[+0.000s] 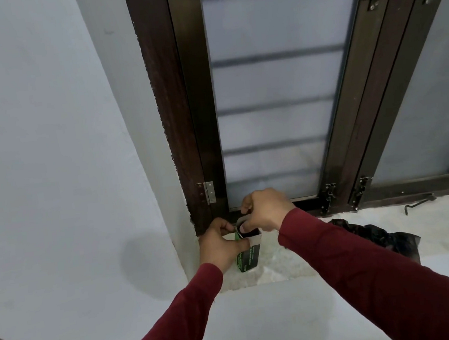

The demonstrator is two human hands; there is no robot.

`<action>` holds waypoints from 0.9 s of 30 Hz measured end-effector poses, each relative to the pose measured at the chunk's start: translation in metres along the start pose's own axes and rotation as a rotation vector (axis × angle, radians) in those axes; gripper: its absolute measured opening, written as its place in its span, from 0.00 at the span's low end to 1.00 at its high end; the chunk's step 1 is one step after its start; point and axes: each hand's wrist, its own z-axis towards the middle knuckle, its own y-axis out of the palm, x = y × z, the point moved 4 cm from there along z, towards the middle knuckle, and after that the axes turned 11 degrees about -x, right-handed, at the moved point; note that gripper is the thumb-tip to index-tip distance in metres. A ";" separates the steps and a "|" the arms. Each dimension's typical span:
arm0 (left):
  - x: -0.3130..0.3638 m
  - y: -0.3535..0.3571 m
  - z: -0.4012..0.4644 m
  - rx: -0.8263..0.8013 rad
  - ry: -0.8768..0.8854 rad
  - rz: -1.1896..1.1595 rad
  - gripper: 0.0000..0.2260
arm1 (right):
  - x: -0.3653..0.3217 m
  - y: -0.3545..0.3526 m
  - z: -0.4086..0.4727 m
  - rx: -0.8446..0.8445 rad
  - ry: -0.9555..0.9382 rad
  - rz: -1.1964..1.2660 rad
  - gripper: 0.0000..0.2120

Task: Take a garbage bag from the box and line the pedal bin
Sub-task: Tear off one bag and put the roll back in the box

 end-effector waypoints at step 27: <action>-0.012 0.002 0.001 -0.047 0.025 -0.145 0.06 | 0.037 0.032 0.015 -0.314 -0.046 1.094 0.07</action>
